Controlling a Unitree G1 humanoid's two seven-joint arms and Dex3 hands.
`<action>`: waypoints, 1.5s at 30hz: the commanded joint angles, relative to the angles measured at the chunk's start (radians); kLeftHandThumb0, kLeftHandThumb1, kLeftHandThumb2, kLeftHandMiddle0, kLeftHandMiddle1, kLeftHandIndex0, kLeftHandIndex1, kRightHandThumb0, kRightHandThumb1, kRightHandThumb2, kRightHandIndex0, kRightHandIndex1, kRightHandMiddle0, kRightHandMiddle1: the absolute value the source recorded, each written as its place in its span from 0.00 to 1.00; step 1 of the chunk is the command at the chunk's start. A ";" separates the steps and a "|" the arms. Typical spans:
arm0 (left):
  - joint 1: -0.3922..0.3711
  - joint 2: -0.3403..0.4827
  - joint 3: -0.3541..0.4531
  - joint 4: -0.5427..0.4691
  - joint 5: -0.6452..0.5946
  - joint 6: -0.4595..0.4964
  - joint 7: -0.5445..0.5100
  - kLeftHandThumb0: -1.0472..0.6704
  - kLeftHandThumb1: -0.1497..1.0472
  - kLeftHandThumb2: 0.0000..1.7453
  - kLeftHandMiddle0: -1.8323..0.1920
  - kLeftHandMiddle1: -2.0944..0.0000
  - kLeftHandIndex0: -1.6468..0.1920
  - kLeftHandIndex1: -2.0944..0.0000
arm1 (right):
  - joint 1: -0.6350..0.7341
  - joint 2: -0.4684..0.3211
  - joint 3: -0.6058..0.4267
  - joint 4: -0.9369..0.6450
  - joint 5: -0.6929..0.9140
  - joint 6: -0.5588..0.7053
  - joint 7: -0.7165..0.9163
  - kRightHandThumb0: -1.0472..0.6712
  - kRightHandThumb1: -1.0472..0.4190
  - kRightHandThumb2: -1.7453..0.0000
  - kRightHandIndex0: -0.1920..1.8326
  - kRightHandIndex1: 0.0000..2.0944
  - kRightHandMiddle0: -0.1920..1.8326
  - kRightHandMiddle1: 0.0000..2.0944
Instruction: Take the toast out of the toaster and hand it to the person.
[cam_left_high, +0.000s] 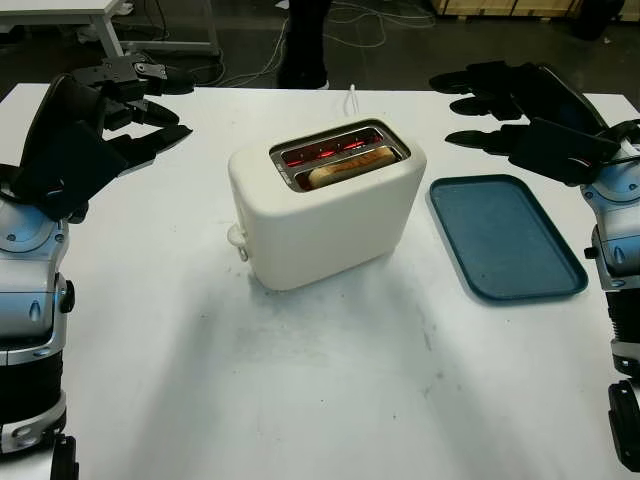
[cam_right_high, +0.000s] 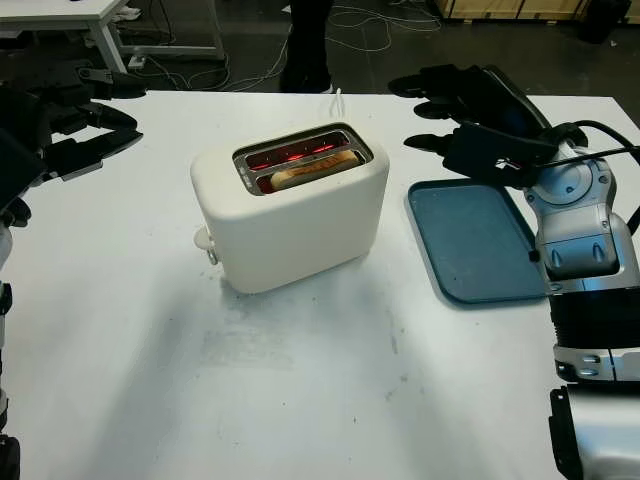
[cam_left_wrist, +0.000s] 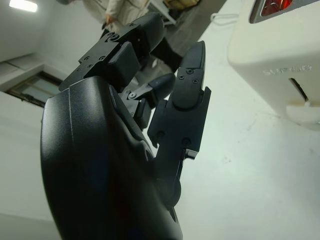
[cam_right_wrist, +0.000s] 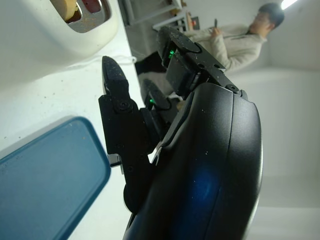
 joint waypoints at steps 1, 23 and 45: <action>0.005 0.004 0.006 0.001 0.001 -0.006 0.005 0.46 0.89 0.05 0.68 0.54 0.56 0.80 | 0.007 0.003 -0.001 0.007 0.005 -0.030 -0.006 0.48 0.09 0.96 0.43 0.01 0.40 0.00; 0.008 0.001 0.008 -0.002 -0.004 -0.003 0.005 0.47 0.89 0.05 0.69 0.54 0.57 0.79 | 0.009 0.004 -0.005 0.009 0.011 -0.041 0.002 0.48 0.09 0.97 0.43 0.01 0.40 0.00; 0.007 0.001 0.003 -0.006 0.004 -0.001 0.006 0.46 0.89 0.05 0.68 0.54 0.57 0.78 | 0.007 0.005 -0.001 0.007 0.005 -0.030 0.000 0.49 0.09 0.97 0.43 0.01 0.40 0.00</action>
